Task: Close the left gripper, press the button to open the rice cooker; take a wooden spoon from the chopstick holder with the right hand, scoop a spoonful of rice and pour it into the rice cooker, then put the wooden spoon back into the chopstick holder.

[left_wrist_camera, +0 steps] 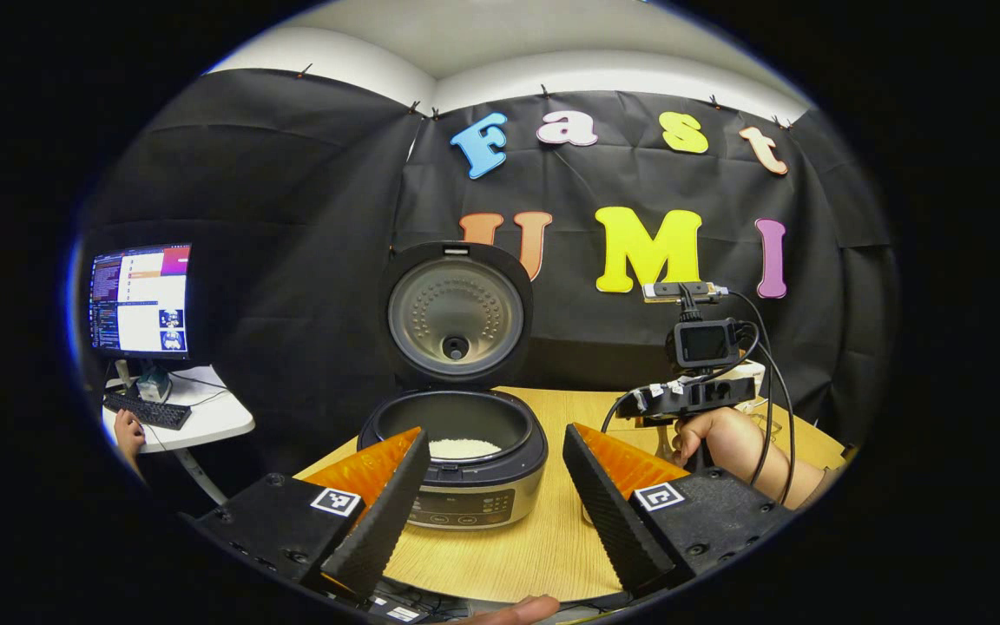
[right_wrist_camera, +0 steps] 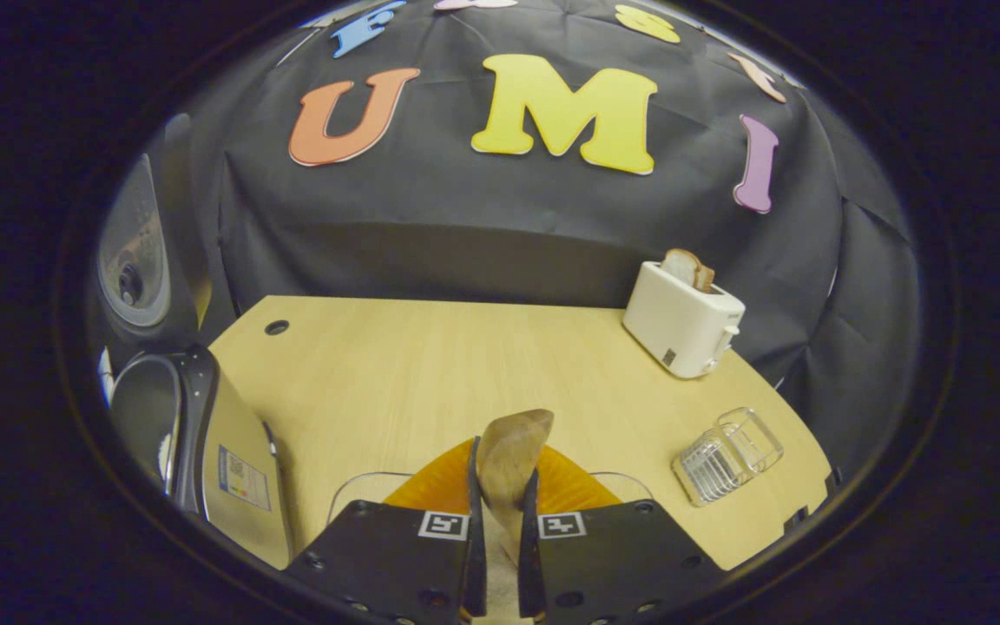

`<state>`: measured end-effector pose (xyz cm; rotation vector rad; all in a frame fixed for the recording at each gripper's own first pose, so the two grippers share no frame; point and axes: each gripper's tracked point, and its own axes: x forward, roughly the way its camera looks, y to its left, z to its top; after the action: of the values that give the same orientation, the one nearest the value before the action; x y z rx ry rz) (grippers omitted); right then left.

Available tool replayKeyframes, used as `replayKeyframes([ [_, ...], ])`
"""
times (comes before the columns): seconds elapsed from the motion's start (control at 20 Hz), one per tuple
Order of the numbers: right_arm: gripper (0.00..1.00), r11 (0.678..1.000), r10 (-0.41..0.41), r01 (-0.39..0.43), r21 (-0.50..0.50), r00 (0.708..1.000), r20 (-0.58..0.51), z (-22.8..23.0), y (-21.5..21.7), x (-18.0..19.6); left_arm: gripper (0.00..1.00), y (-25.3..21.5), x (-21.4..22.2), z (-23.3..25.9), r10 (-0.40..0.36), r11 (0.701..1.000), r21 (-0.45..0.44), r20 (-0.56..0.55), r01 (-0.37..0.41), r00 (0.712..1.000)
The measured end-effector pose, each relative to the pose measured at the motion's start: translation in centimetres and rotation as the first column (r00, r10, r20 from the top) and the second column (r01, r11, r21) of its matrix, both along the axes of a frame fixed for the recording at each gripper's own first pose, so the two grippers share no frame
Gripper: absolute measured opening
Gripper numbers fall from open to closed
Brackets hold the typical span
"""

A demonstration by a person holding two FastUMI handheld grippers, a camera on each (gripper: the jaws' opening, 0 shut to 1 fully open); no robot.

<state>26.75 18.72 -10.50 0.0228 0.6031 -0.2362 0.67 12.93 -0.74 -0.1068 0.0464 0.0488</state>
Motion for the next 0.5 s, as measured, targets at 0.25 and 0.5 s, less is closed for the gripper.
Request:
replayKeyframes([
  [0.25,0.14,0.962,0.185,-0.159,0.222,0.977,-0.103,-1.6,6.0,-1.1,0.98,0.1,0.2,-0.4,-0.003,1.000,-0.003,-0.010,0.003,1.000],
  [0.5,0.15,0.911,0.244,-0.186,0.368,0.963,-0.116,-1.4,6.2,-1.6,0.98,0.4,0.3,-0.5,-0.003,1.000,-0.024,-0.011,0.003,1.000],
])
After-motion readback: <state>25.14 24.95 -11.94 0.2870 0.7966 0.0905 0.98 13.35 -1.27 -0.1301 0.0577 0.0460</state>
